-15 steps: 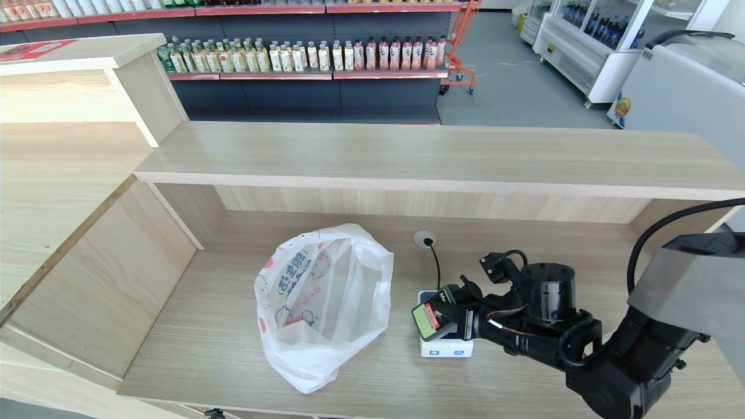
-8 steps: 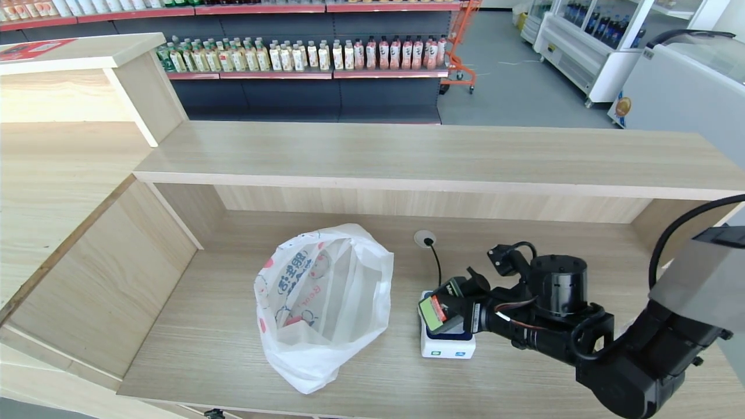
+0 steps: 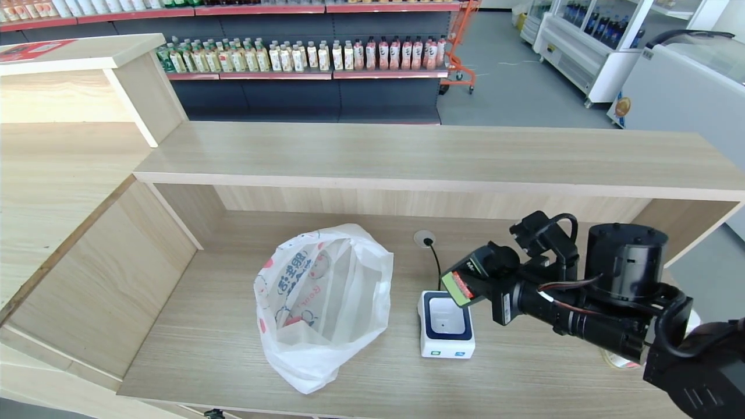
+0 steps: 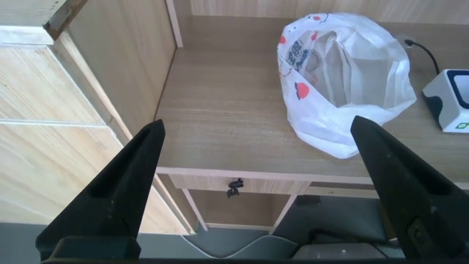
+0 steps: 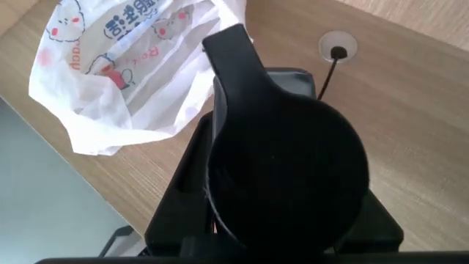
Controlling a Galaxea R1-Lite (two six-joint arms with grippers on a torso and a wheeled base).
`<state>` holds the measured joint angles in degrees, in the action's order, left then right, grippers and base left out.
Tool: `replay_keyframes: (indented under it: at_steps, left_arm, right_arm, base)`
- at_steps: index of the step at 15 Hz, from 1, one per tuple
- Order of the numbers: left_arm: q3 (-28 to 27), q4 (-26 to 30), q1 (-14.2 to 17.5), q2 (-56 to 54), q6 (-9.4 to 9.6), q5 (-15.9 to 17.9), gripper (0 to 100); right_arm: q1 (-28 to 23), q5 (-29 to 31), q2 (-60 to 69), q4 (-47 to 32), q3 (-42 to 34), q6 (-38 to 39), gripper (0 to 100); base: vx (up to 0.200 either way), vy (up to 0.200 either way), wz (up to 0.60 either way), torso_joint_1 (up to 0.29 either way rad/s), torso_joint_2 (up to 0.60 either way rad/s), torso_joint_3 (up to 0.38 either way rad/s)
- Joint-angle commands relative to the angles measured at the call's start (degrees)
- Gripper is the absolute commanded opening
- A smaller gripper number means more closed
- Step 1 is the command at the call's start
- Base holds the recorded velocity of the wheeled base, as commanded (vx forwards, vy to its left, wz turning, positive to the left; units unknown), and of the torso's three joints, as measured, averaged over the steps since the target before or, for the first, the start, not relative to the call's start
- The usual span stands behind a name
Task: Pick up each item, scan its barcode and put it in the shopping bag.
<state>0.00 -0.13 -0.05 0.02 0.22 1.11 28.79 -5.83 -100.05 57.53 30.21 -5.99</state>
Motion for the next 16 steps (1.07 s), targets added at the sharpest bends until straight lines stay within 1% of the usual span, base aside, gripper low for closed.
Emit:
replay_keyframes:
  at_steps: [1, 3, 5, 9, 11, 12, 14, 15, 16]
  left_arm:
    - [0.0, 0.0, 0.0, 0.0, -0.04, 0.0, 100]
    - [0.0, 0.0, 0.0, 0.0, -0.04, 0.0, 100]
    - [0.0, 0.0, 0.0, 0.0, 0.04, 0.0, 100]
    - [0.0, 0.0, 0.0, 0.0, -0.04, -0.1, 100]
    - [0.0, 0.0, 0.0, 0.0, -0.04, -0.1, 100]
    - [0.0, 0.0, 0.0, 0.0, -0.04, -0.1, 100]
    - [0.0, 0.0, 0.0, 0.0, -0.04, -0.1, 100]
    - [0.0, 0.0, 0.0, 0.0, -0.04, 0.0, 100]
    - [0.0, 0.0, 0.0, 0.0, -0.04, -0.1, 100]
  right_arm:
    - [1.8, 1.3, 1.1, 0.0, 1.3, -0.3, 0]
    - [3.6, 2.6, 0.6, 0.0, 2.6, -1.5, 0]
    - [5.0, 3.7, -0.6, 0.1, 3.0, -4.4, 0]
    - [8.1, 11.5, -4.2, 0.6, 3.9, -6.2, 0]
    - [8.8, 15.2, -6.0, 0.7, 5.3, -7.4, 0]
    - [9.1, 16.5, -7.0, 0.7, 6.4, -7.7, 0]
    - [10.0, 17.3, -8.1, 0.7, 8.2, -7.7, 0]
    - [13.0, 18.3, -10.1, 0.7, 10.6, -7.7, 0]
    - [14.7, 18.9, -11.0, 0.7, 11.2, -7.7, 0]
  base:
    - [0.000, 0.200, 0.00, -0.002, 0.00, 0.007]
    - [0.000, 0.200, 0.00, 0.007, 0.00, 0.000]
    - [0.000, 0.200, 0.00, 0.017, 0.00, 0.000]
    - [0.000, 0.000, 0.00, 0.000, 0.00, 0.000]
    - [0.000, 0.000, 0.00, 0.000, 0.00, 0.000]
    - [0.000, 0.000, 0.00, 0.000, 0.00, 0.000]
    - [0.000, 0.000, 0.00, 0.000, 0.00, 0.000]
    - [0.000, 0.000, 0.00, 0.000, 0.00, 0.000]
    - [0.000, 0.000, 0.00, 0.000, 0.00, 0.000]
